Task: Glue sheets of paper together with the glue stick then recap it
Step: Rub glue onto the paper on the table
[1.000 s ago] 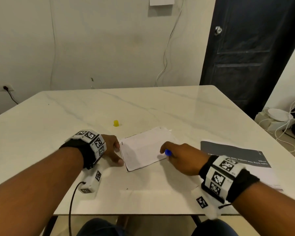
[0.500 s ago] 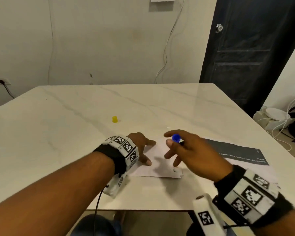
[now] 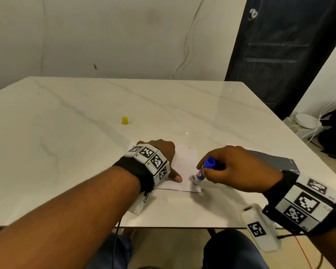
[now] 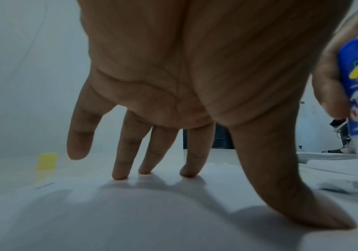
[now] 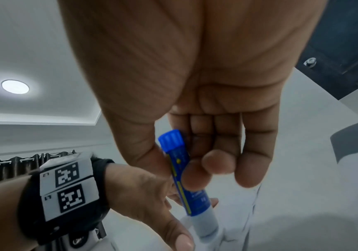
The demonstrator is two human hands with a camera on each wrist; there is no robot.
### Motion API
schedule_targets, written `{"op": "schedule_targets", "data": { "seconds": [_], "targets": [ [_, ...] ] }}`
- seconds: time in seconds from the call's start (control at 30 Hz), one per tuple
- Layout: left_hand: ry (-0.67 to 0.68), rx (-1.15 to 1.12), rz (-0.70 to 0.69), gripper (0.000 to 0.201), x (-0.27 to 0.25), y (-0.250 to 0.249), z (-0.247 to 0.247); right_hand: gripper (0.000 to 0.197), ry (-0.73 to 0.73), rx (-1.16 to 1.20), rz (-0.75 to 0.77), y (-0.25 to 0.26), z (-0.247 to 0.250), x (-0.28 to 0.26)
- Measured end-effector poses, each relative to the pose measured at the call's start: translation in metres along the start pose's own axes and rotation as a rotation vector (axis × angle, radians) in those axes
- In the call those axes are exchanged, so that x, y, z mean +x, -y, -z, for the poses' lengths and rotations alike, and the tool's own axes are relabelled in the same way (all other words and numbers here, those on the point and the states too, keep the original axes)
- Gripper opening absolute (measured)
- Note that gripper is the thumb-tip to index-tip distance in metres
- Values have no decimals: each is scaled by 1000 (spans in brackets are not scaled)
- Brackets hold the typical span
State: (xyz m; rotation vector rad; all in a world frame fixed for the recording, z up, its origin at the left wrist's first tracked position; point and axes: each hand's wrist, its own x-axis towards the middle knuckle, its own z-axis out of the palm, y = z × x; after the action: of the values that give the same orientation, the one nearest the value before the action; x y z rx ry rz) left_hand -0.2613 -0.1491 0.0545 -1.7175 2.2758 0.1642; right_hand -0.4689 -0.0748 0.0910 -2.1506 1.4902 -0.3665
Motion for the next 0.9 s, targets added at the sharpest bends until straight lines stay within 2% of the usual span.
{"op": "schedule_targets", "data": {
  "seconds": [0.2, 0.5, 0.7, 0.9],
  "targets": [
    [12, 10, -6, 80, -2, -3, 2, 23, 109, -59, 30, 1, -9, 6],
    [17, 30, -12, 69, -7, -9, 2, 19, 73, -126, 38, 5, -9, 18],
    [-40, 74, -54, 80, -5, -9, -6, 20, 142, -108, 25, 7, -9, 14],
    [-34, 137, -21, 93, -4, -13, -4, 18, 55, -87, -7, 4, -5, 17]
  ]
}}
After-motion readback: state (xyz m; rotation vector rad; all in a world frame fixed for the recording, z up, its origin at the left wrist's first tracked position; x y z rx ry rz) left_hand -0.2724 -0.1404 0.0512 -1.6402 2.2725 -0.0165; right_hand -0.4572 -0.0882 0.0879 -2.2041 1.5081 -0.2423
